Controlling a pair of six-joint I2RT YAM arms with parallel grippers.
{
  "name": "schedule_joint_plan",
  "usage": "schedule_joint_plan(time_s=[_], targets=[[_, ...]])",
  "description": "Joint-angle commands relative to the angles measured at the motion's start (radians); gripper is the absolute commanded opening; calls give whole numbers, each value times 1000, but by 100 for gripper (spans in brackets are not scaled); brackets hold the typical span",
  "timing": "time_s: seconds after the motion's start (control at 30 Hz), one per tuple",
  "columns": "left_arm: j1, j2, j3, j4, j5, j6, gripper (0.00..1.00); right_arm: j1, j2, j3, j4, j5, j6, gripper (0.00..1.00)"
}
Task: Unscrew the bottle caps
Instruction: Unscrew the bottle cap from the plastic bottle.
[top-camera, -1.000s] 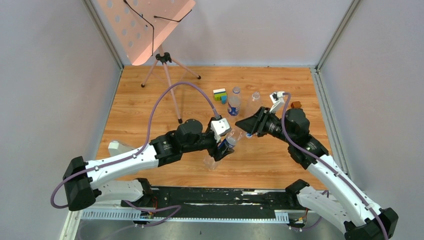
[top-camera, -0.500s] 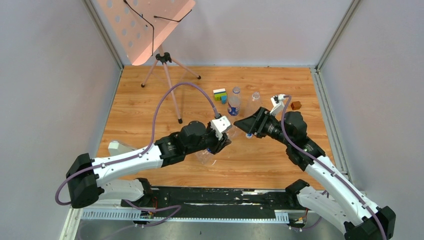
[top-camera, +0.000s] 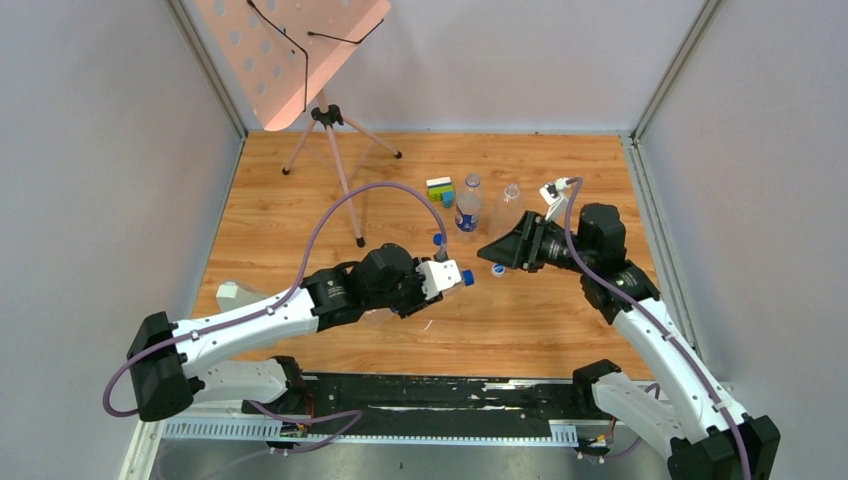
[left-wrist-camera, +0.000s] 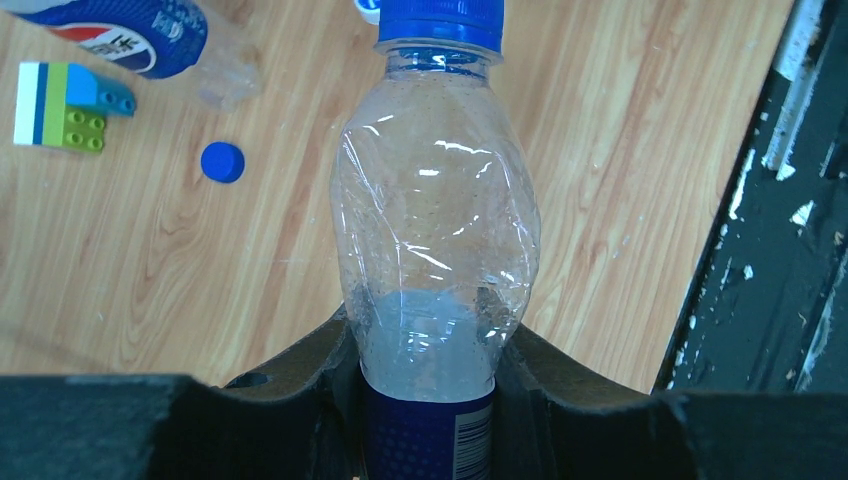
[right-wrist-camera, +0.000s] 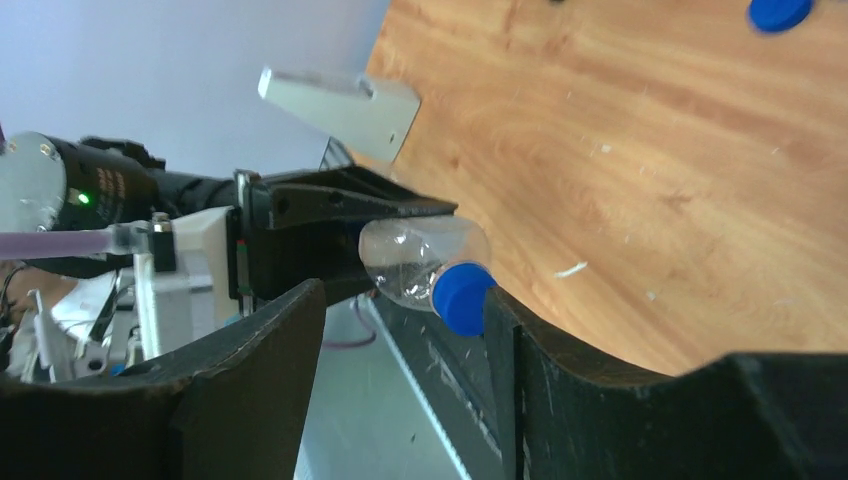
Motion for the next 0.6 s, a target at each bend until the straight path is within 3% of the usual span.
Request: schedule_joint_plan(time_s=[0.0, 0.2, 0.4, 0.57], targets=[[-2, -64, 12, 25, 89, 116, 7, 2, 46, 10, -40, -172, -44, 61], [-2, -98, -4, 64, 110, 127, 7, 40, 78, -2, -35, -173, -54, 61], [-2, -100, -2, 59, 110, 136, 6, 52, 107, -8, 13, -221, -39, 44], [-2, -99, -3, 65, 103, 137, 6, 59, 113, -5, 25, -246, -39, 44]])
